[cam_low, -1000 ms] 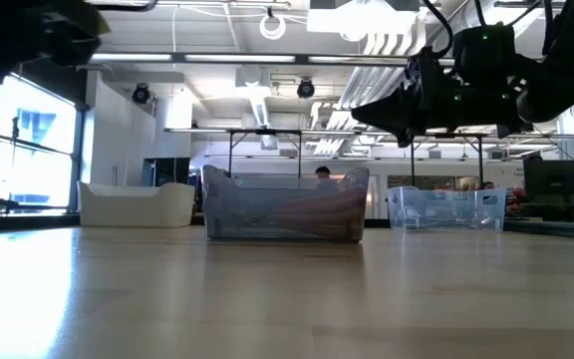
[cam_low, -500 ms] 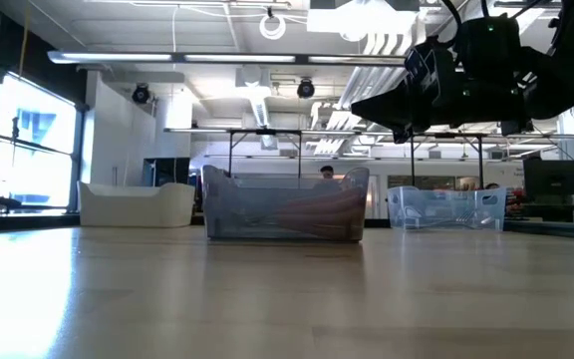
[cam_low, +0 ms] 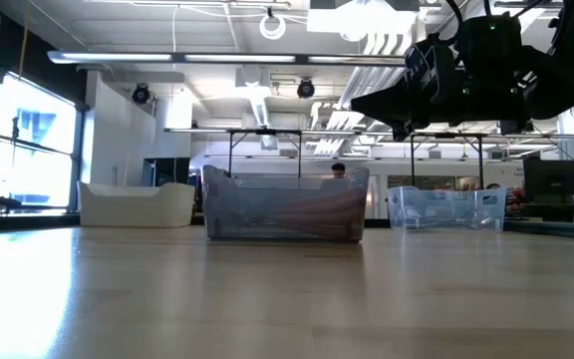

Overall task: Sort silverware by color (type)
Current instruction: Put the black fork into the transparent bin

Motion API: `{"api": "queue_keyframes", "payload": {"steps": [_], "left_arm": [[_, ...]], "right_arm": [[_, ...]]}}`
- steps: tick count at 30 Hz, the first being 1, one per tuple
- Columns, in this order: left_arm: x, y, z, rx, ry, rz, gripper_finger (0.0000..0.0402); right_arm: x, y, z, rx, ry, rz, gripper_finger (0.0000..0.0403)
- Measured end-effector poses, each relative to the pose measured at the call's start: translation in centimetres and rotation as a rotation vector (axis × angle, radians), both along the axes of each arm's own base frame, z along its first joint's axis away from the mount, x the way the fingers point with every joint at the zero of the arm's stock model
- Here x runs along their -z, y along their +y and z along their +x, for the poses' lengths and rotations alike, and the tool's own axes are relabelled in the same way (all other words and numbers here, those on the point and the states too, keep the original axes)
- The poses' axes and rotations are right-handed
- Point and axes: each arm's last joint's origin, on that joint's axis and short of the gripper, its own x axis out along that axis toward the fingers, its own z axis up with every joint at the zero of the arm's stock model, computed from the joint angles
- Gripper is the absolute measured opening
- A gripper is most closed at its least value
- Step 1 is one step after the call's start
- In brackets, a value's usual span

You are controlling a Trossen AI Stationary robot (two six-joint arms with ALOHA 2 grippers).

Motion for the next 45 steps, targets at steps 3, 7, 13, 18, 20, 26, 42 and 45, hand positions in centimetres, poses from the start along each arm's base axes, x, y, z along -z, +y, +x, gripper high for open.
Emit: {"api": "queue_keyframes", "payload": {"steps": [3, 7, 13, 18, 20, 26, 42, 45], "left_arm": [[0.7, 0.4, -0.4, -0.007, 0.019, 0.009, 0.0134], [1.1, 0.9, -0.9, -0.003, 0.062, 0.028, 0.0134], [1.2, 0.9, -1.5, 0.005, 0.094, 0.034, 0.0133], [0.3, 0.9, -1.4, 0.007, 0.073, 0.014, 0.0133], [0.0, 1.0, -1.5, 0.006, 0.070, 0.011, 0.0133], [-0.4, 1.8, -2.2, -0.002, 0.122, 0.070, 0.0133], [2.1, 2.5, -2.6, 0.072, 0.021, 0.011, 0.0089], [2.2, 2.5, -2.6, 0.098, -0.019, 0.033, 0.0040]], "right_arm": [[0.0, 0.0, 0.0, 0.000, 0.000, 0.000, 0.0000], [0.0, 0.0, 0.0, 0.000, 0.000, 0.000, 0.0000], [0.0, 0.0, 0.0, 0.000, 0.000, 0.000, 0.0000], [0.0, 0.0, 0.0, 0.001, 0.001, 0.000, 0.0000], [0.0, 0.0, 0.0, 0.001, 0.001, 0.000, 0.0000], [0.0, 0.0, 0.0, 0.001, 0.002, -0.006, 0.0000], [0.0, 0.0, 0.0, 0.001, 0.003, -0.007, 0.0000], [0.0, 0.0, 0.0, 0.001, 0.003, -0.007, 0.0000]]}}
